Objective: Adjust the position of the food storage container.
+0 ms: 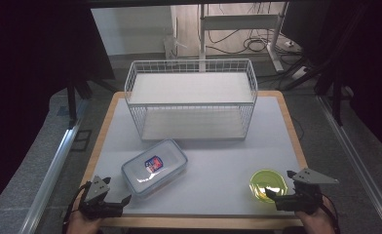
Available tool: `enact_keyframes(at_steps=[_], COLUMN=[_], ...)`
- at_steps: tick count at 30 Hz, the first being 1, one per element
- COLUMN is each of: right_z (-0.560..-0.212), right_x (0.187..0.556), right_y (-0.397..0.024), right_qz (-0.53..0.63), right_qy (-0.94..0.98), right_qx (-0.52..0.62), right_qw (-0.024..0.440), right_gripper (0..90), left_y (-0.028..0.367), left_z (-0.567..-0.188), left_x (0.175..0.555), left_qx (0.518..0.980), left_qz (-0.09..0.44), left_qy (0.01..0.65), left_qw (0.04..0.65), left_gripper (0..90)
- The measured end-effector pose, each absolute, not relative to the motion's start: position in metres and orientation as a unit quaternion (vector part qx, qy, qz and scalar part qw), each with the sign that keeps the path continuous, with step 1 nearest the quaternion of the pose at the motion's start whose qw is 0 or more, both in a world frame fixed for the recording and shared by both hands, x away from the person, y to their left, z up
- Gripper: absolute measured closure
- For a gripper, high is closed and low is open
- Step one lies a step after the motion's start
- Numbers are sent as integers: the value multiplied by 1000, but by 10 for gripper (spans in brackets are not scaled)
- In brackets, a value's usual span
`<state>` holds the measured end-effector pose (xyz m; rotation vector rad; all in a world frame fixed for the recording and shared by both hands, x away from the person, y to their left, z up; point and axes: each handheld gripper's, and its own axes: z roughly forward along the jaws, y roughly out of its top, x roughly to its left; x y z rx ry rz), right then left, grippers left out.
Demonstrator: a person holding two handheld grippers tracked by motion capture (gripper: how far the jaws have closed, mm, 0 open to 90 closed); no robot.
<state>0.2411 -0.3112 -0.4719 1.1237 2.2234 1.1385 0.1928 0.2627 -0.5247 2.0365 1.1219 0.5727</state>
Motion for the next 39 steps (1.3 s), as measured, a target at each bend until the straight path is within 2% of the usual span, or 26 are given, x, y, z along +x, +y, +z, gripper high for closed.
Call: enact_keyframes(at_steps=[8,14,18,19,24,25,26,29,31,39], right_z=[-472,-472,-467,-465,-459,-459,-459,-456,-453,-456], right_x=[239,239,236,235,231,230,230,226,223,209], right_y=[-306,-306,-305,-305,-305,-304,-304,-301,-299,-284], right_qz=[387,381,385,386,393,396,396,394,397,375], right_qy=[799,802,791,790,801,802,802,817,825,855], right_qx=[404,406,417,419,411,410,410,389,373,337], right_qw=[219,217,227,226,187,178,178,159,148,123], right_gripper=[0,0,111,164,550,611,611,820,891,895], left_y=[262,262,263,263,264,264,264,263,263,263], left_z=[-527,-527,-527,-526,-526,-526,-526,-527,-527,-527], left_x=[193,194,193,193,193,193,193,193,194,194], left_qx=[795,794,793,792,789,788,788,791,791,792], left_qz=[218,215,217,218,218,216,216,215,215,212], left_qy=[433,435,435,436,438,438,438,437,436,438], left_qw=[366,366,367,369,372,373,373,371,370,369], left_gripper=[47,48,46,46,46,46,46,46,46,46])
